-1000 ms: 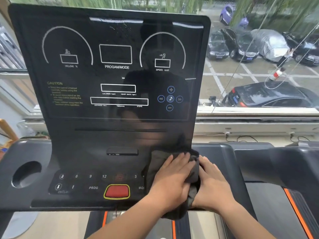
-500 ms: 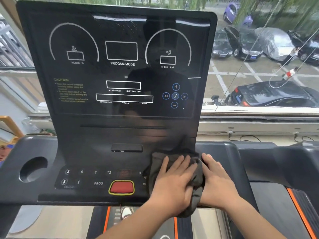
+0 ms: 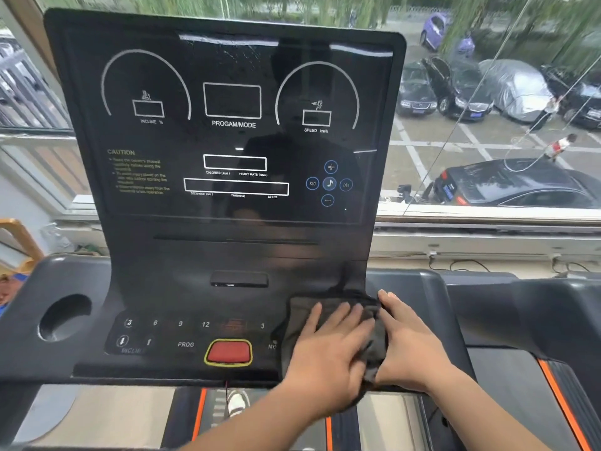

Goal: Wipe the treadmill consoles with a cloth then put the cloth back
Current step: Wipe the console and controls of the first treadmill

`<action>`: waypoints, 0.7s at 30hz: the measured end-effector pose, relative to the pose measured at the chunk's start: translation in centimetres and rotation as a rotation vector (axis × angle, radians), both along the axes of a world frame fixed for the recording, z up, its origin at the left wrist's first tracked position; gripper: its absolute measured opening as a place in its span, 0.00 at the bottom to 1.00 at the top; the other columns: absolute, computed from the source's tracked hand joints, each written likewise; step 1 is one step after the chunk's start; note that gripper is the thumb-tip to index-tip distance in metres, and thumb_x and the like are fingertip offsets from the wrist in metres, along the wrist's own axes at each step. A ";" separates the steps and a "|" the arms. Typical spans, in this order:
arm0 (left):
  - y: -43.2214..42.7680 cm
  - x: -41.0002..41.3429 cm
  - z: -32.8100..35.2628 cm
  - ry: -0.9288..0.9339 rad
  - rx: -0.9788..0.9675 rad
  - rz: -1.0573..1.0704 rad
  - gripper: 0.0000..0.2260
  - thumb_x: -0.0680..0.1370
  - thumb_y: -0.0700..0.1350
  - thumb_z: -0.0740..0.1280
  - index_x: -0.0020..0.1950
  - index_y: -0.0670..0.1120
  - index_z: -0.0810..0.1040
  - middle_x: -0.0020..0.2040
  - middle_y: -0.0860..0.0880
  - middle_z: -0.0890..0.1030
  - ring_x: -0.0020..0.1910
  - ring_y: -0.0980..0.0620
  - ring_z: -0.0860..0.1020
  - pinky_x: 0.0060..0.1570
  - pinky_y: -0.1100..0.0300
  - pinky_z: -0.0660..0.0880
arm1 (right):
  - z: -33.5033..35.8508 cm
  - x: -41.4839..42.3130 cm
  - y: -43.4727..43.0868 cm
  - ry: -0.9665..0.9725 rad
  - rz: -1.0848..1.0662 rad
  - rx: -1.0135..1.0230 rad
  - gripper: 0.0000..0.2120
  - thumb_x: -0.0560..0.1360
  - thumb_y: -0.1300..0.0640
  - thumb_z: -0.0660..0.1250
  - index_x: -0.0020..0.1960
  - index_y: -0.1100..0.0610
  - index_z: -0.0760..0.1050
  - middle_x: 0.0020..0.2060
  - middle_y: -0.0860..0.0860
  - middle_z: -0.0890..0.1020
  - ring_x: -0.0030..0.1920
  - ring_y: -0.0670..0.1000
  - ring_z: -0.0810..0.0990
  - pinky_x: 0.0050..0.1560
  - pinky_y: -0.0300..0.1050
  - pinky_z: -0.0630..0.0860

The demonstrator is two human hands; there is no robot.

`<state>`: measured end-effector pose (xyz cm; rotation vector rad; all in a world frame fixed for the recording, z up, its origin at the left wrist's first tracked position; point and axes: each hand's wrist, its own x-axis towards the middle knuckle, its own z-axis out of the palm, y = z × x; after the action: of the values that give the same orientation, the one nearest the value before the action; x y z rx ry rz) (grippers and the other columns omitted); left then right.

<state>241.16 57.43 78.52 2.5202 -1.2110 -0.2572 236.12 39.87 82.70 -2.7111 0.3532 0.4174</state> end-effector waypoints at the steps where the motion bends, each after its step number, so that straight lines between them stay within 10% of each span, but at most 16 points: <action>1: 0.2 1.3 0.2 -0.031 -0.007 -0.101 0.29 0.78 0.54 0.56 0.80 0.54 0.65 0.82 0.51 0.64 0.82 0.50 0.61 0.81 0.46 0.42 | -0.1 0.0 -0.1 0.000 -0.001 0.004 0.65 0.52 0.21 0.70 0.83 0.38 0.50 0.83 0.38 0.45 0.83 0.43 0.45 0.81 0.44 0.57; 4: 0.5 7.7 1.5 -0.112 0.088 -0.300 0.27 0.82 0.48 0.59 0.83 0.55 0.60 0.85 0.53 0.56 0.83 0.54 0.53 0.81 0.51 0.41 | 0.0 0.0 -0.3 0.019 0.003 0.004 0.72 0.46 0.18 0.72 0.83 0.37 0.47 0.83 0.38 0.44 0.83 0.43 0.43 0.82 0.46 0.54; 8: -1.1 7.7 1.7 -0.142 0.097 -0.009 0.30 0.83 0.48 0.57 0.84 0.56 0.53 0.85 0.55 0.46 0.84 0.54 0.43 0.79 0.46 0.31 | 0.1 0.1 -0.2 0.015 0.006 -0.003 0.73 0.47 0.18 0.71 0.84 0.36 0.43 0.83 0.38 0.43 0.83 0.43 0.41 0.83 0.47 0.54; 14: -1.4 0.7 -0.7 -0.044 -0.007 -0.050 0.28 0.79 0.53 0.59 0.80 0.52 0.66 0.81 0.48 0.67 0.80 0.48 0.64 0.78 0.40 0.61 | -0.8 -0.4 -0.4 -0.139 0.010 0.019 0.52 0.58 0.21 0.68 0.79 0.30 0.56 0.79 0.30 0.54 0.80 0.41 0.56 0.78 0.48 0.64; 18: -0.4 8.4 1.4 -0.158 0.161 -0.381 0.27 0.84 0.51 0.58 0.84 0.54 0.56 0.85 0.52 0.54 0.84 0.52 0.51 0.81 0.49 0.41 | -0.9 -0.6 -0.8 -0.080 0.029 0.009 0.68 0.48 0.15 0.68 0.82 0.34 0.51 0.82 0.34 0.46 0.83 0.43 0.46 0.83 0.48 0.55; 21: -1.7 9.3 1.6 -0.283 0.194 -0.192 0.28 0.86 0.50 0.54 0.84 0.56 0.49 0.86 0.53 0.44 0.84 0.53 0.42 0.80 0.46 0.33 | -1.0 -0.6 -0.9 -0.038 0.013 -0.004 0.72 0.47 0.13 0.67 0.84 0.36 0.44 0.83 0.36 0.43 0.83 0.43 0.41 0.83 0.48 0.52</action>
<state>250.51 55.72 80.16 2.6746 -1.6116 -0.0659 235.55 38.93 81.71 -2.7225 0.3266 0.3688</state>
